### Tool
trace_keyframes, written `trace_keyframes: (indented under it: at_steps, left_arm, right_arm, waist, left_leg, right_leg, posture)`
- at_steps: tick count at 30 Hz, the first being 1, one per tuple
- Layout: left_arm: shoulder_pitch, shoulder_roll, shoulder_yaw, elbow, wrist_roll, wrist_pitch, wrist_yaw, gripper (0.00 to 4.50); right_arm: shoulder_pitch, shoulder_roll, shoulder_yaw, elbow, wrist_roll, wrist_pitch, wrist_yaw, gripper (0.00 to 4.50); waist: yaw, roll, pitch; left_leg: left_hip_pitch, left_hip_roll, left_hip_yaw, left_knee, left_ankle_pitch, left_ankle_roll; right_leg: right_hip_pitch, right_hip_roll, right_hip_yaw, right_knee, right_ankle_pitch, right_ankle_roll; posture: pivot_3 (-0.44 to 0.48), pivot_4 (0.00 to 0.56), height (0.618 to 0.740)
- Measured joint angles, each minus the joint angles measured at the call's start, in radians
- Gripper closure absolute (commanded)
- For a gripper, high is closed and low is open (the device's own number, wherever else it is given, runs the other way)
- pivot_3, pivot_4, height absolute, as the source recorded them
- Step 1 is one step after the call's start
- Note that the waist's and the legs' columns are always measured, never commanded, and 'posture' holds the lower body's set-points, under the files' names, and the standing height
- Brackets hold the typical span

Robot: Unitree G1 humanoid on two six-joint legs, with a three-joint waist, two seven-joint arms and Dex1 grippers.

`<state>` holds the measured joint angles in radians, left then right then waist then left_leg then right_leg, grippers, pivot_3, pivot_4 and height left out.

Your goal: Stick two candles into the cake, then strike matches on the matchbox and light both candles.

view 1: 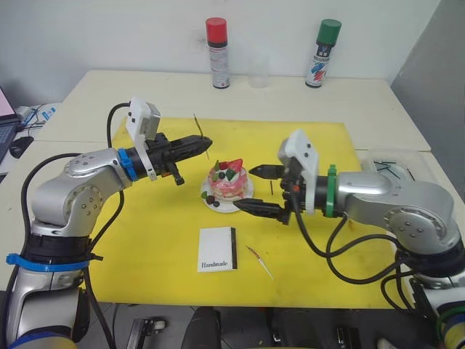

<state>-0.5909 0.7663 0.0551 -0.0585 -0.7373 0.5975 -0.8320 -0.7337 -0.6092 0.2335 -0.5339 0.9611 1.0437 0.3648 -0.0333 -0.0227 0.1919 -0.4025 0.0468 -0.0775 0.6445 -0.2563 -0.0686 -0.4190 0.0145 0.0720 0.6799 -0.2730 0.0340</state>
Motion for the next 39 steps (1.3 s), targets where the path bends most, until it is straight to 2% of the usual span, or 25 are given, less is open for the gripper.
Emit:
trace_keyframes:
  at_steps: [10,18,39]
  left_arm:
    - [0.015,-0.053,-0.012,0.065,0.13,-0.065,-0.073,4.5]
    - [0.018,-0.103,-0.013,0.07,0.158,-0.063,-0.09,4.5]
    - [0.049,-0.131,-0.03,0.09,0.223,-0.066,-0.108,4.5]
  right_arm:
    - [-0.024,0.051,0.033,0.01,-0.133,0.012,0.012,0.02]
    - [-0.018,0.068,0.034,0.009,-0.197,0.014,0.028,0.02]
    - [0.002,0.103,0.021,0.009,-0.236,0.043,0.059,0.02]
  waist:
    - [0.0,0.0,0.0]
    - [0.0,0.0,0.0]
    - [-0.001,0.0,0.0]
  left_leg:
    - [-0.002,0.0,0.0,0.0,0.0,0.0]
    - [-0.001,0.0,0.0,0.0,0.0,0.0]
    - [-0.001,0.0,0.0,0.0,0.0,0.0]
  right_leg:
    - [-0.001,0.0,-0.001,0.0,0.003,-0.005]
    - [-0.001,0.0,-0.001,0.001,0.003,-0.005]
    - [-0.001,0.0,-0.001,0.001,0.003,-0.005]
  posture:
    - [0.0,0.15,0.74]
    - [0.0,0.15,0.74]
    - [0.0,0.15,0.74]
